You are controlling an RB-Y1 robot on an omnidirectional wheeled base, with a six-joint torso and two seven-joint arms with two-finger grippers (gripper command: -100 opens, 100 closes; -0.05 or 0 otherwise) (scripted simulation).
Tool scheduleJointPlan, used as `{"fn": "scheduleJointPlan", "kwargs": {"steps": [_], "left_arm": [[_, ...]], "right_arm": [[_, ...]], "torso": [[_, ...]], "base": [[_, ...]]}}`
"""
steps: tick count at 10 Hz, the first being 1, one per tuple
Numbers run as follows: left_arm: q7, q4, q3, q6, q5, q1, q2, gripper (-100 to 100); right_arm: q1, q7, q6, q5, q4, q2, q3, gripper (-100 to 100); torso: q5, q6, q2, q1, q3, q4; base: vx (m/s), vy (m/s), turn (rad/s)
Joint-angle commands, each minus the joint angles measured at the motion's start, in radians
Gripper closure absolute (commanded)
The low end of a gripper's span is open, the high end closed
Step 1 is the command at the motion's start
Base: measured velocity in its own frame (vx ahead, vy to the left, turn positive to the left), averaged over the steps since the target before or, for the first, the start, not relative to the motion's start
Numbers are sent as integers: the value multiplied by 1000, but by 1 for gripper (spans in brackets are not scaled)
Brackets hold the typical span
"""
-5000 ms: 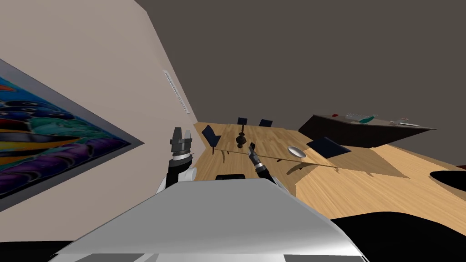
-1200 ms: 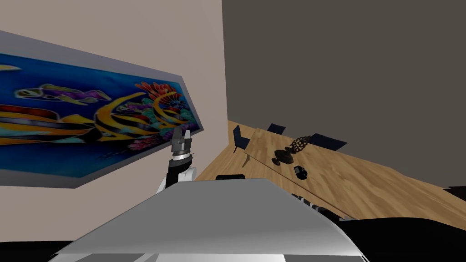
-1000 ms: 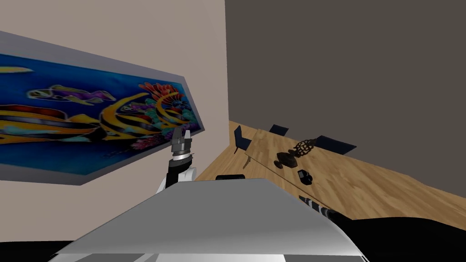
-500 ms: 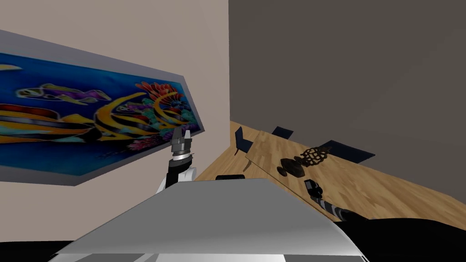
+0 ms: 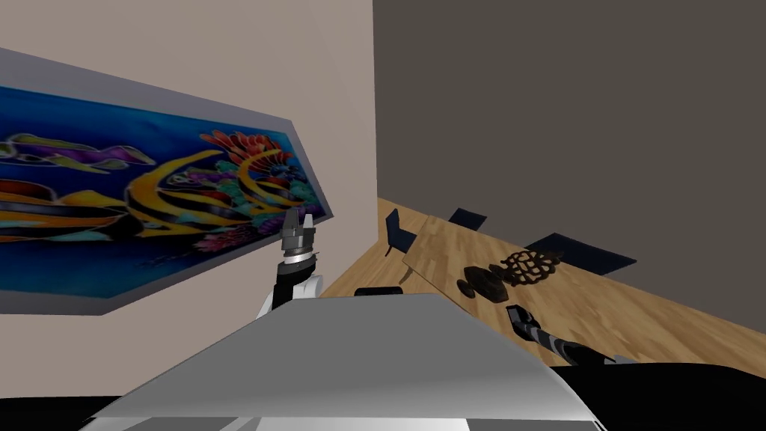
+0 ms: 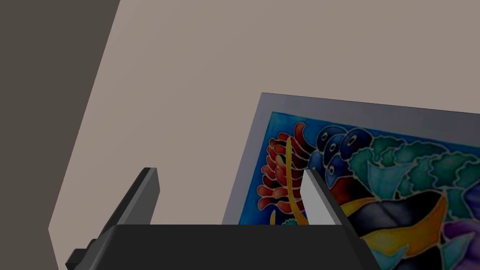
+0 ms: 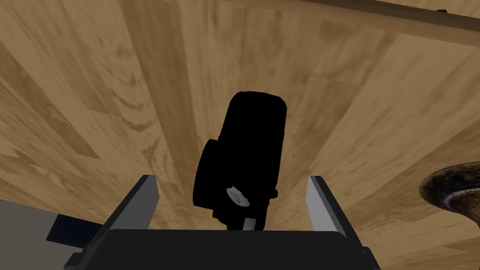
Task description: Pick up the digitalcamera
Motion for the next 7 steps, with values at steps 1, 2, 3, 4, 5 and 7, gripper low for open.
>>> {"fn": "scheduleJointPlan", "kwargs": {"steps": [1,2,3,4,5,7], "left_arm": [[0,0,0,0,0,0,0,0],[0,0,0,0,0,0,0,0],[0,0,0,0,0,0,0,0],[0,0,0,0,0,-1,0,0],[0,0,0,0,0,0,0,0],[0,0,0,0,0,0,0,0]], "right_arm": [[-4,-27,24,-5,-2,8,9,-100],[-6,-40,37,-7,-3,12,13,-100],[-11,-67,61,-12,-4,19,22,-100],[-13,-80,73,-15,-5,23,26,-100],[-15,-94,85,-17,-6,27,31,-100],[-22,-134,122,-25,-8,38,44,-100]], "torso": [[0,0,0,0,0,0],[0,-1,4,0,2,1],[0,0,8,0,4,2],[0,-1,11,-2,6,2],[-1,0,13,-2,7,3],[0,0,11,0,6,3]], "base": [[-77,-16,247],[-124,-22,234],[-168,-42,327],[-188,-47,240],[-144,-29,180],[-147,-9,266]]}}
